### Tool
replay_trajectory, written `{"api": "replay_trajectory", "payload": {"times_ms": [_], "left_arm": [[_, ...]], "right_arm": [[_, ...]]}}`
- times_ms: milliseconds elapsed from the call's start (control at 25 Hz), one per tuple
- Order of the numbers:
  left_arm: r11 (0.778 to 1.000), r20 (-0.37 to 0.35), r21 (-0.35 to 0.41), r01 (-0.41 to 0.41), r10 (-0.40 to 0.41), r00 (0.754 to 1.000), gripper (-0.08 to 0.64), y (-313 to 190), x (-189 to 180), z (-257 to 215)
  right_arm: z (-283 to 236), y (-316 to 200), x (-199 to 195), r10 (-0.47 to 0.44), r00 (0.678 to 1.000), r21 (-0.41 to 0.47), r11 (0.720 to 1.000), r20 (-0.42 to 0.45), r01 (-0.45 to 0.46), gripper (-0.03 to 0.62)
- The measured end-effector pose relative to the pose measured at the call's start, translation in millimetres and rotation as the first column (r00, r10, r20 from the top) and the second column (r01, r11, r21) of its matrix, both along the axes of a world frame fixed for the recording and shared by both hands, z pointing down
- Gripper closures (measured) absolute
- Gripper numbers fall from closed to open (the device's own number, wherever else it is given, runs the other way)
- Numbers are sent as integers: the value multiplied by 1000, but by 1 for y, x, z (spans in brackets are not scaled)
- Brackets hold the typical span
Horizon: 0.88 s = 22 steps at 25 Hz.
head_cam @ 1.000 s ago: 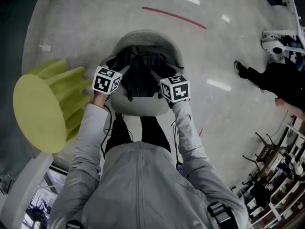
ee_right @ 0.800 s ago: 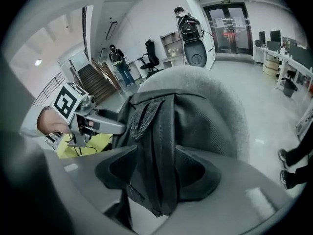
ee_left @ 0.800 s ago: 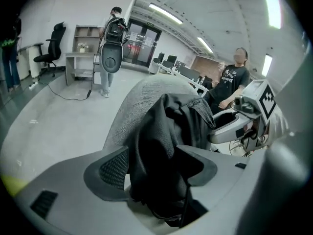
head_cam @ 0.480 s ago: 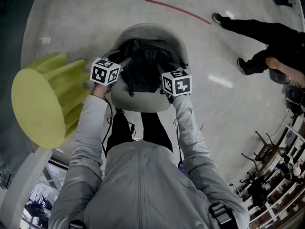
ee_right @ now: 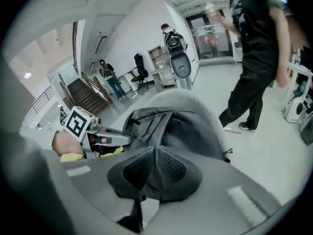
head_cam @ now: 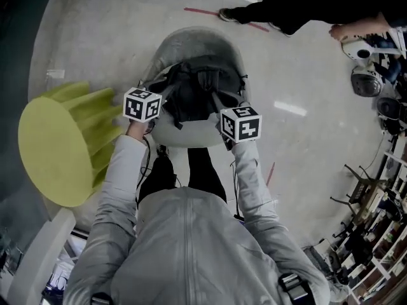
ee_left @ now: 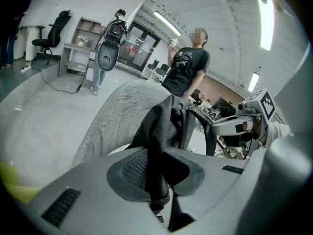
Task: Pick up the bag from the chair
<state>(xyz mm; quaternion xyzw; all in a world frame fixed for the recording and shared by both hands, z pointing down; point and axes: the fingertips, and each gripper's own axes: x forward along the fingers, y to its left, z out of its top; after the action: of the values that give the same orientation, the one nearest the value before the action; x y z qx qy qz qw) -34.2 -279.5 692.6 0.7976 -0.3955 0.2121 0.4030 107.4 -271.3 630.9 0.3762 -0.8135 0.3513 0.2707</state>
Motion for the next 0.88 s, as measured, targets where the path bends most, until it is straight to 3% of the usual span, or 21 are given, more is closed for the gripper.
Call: {"api": "replay_trajectory", "payload": {"times_ms": [280,520,720,880], "left_arm": [[994,-68,73,-76,81,994,512,38,4,-35],[985,-96,159,-67,83,992,517,61,12,-76],[951,-86,281,-128,158,984,518,70,7,-134],[917,-87,371,-145,190,978,520,81,-1,-185]], "right_arm": [[-81,32,-9,150,986,199,967,69,-161,557],[-112,77,19,230,968,265,932,97,-248,557],[-157,103,22,254,951,328,896,177,-300,557],[-209,118,13,222,959,423,862,178,-278,557]]}}
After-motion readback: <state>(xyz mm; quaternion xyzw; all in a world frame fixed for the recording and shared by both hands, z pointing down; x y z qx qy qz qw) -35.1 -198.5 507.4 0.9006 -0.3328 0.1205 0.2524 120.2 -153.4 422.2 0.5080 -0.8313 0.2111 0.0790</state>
